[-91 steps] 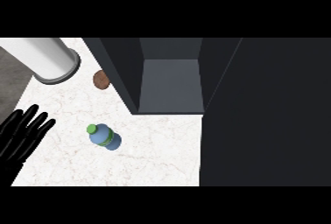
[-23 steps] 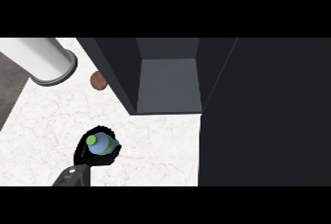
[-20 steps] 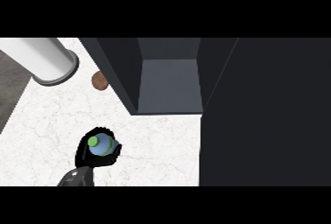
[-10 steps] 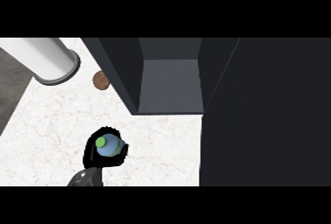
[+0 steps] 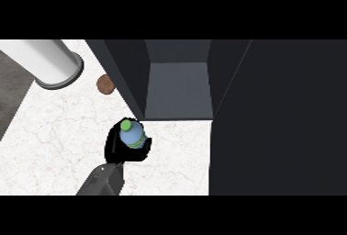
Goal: Pick up the bottled water, place it into the cabinet and close the cabinet
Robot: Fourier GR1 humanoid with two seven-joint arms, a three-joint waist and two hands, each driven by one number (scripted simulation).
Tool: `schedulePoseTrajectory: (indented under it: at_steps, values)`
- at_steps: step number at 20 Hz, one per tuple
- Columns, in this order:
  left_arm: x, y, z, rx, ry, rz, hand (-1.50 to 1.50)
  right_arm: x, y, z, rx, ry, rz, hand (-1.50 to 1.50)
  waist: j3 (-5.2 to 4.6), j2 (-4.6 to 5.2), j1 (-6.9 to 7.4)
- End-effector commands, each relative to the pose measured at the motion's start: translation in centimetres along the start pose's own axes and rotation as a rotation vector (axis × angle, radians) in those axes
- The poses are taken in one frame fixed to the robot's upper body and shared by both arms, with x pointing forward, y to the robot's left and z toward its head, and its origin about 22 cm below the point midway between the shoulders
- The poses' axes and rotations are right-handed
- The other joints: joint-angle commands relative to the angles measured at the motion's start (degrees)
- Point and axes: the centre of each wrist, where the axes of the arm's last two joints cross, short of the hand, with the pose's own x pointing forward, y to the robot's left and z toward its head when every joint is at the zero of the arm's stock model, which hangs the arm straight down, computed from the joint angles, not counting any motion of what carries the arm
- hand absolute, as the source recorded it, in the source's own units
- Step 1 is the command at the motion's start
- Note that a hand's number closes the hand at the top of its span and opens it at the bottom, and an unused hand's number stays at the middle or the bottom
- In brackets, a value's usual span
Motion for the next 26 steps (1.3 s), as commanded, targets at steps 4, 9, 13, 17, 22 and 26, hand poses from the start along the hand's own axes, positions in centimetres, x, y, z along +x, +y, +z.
schedulePoseTrajectory:
  at_steps: [4, 9, 13, 17, 22, 26]
  values:
    - [2.3, -7.0, -2.4, -0.059, -0.048, -0.147, 1.5, 1.7, -1.2, -0.3, -0.01, -0.038, -0.024, -1.5, 0.01, 0.23, -0.2]
    - [6.7, -12.0, -6.8, -0.049, -0.064, -0.157, 1.5, 1.3, -0.5, -0.4, -0.018, -0.047, -0.02, -1.5, -0.02, 0.2, -0.52]
    - [7.1, -14.5, -8.4, -0.022, -0.059, -0.239, 1.5, 1.6, -1.2, -0.4, -0.02, -0.056, -0.018, -1.5, -0.04, 0.56, -1.41]
    - [7.6, -15.0, -10.6, -0.007, -0.035, -0.305, 1.5, 0.1, -0.8, -0.5, -0.017, -0.067, -0.018, -1.5, -0.05, 0.6, -1.45]
    - [8.8, -16.5, -13.2, 0.085, 0.012, -0.339, 1.5, 1.1, -1.8, -1.0, -0.005, -0.094, -0.013, -1.5, -0.05, 1.12, -2.61]
    - [8.6, -15.4, -14.8, 0.089, 0.024, -0.387, 1.5, 1.4, -1.6, -0.4, 0.013, -0.077, -0.021, -1.5, -0.06, 1.16, -2.96]
